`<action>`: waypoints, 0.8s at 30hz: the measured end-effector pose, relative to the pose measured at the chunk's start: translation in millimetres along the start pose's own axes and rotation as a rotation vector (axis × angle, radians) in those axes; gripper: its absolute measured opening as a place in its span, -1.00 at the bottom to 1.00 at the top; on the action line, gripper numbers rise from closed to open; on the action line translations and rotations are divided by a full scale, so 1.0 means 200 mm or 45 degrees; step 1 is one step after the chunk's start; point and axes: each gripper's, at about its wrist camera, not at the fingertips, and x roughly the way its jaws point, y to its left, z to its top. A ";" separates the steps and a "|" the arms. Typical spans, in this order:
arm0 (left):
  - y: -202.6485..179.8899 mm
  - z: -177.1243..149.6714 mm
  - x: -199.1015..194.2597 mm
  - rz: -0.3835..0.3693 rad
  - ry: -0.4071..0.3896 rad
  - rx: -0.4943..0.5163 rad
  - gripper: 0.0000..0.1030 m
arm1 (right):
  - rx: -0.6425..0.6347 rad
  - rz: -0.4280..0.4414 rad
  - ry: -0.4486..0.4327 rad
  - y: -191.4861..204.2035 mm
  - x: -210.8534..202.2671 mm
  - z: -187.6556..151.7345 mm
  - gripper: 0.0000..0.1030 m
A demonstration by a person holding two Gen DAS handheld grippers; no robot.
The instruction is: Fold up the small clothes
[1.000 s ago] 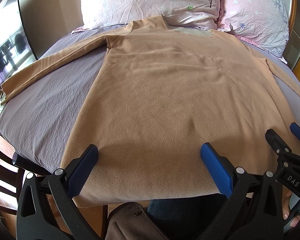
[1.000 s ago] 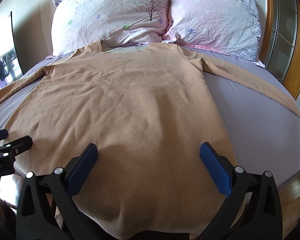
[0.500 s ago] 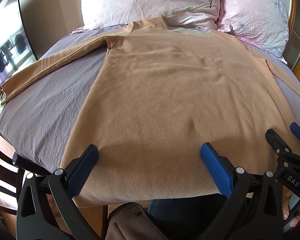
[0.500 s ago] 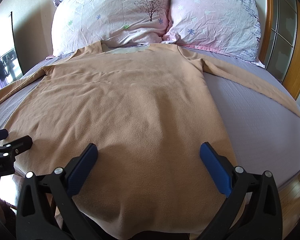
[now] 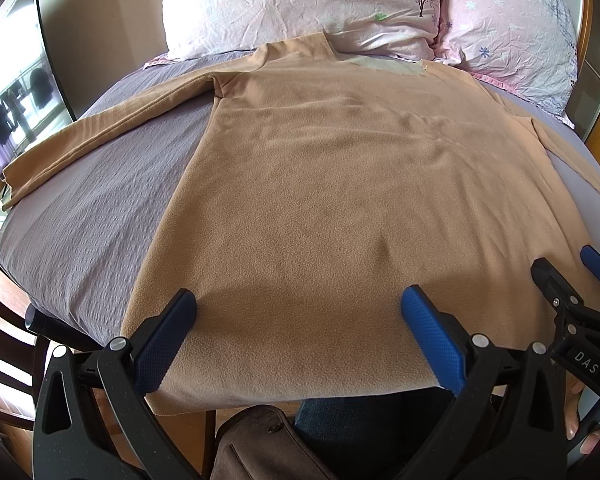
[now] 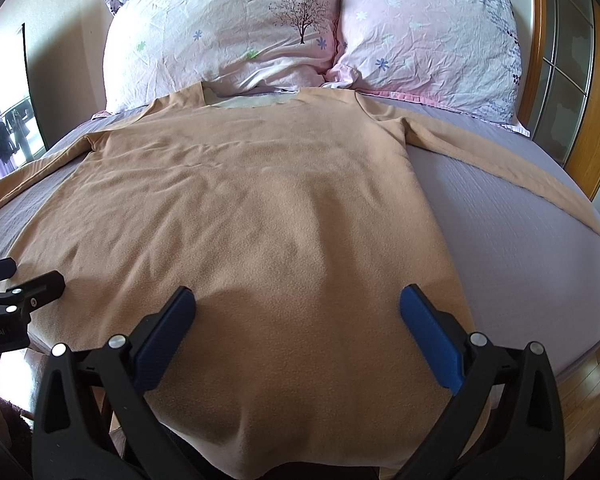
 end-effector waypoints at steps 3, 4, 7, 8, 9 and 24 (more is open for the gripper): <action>0.00 0.00 0.00 0.000 -0.001 0.000 0.97 | 0.000 0.000 -0.002 0.00 0.00 0.00 0.97; 0.00 0.00 0.00 0.000 -0.001 0.000 0.97 | 0.000 0.000 -0.002 0.00 0.00 0.00 0.97; 0.00 0.00 0.00 0.000 -0.001 0.000 0.97 | 0.000 0.000 -0.004 0.00 0.00 0.00 0.97; 0.00 0.00 0.00 0.000 -0.001 0.000 0.97 | 0.000 0.000 -0.004 0.00 0.00 0.00 0.97; 0.00 0.00 0.00 0.000 -0.001 0.000 0.97 | 0.000 0.000 -0.004 0.00 0.00 0.00 0.97; 0.00 0.00 0.00 -0.012 -0.040 0.029 0.97 | 0.119 0.092 -0.103 -0.20 -0.05 0.07 0.96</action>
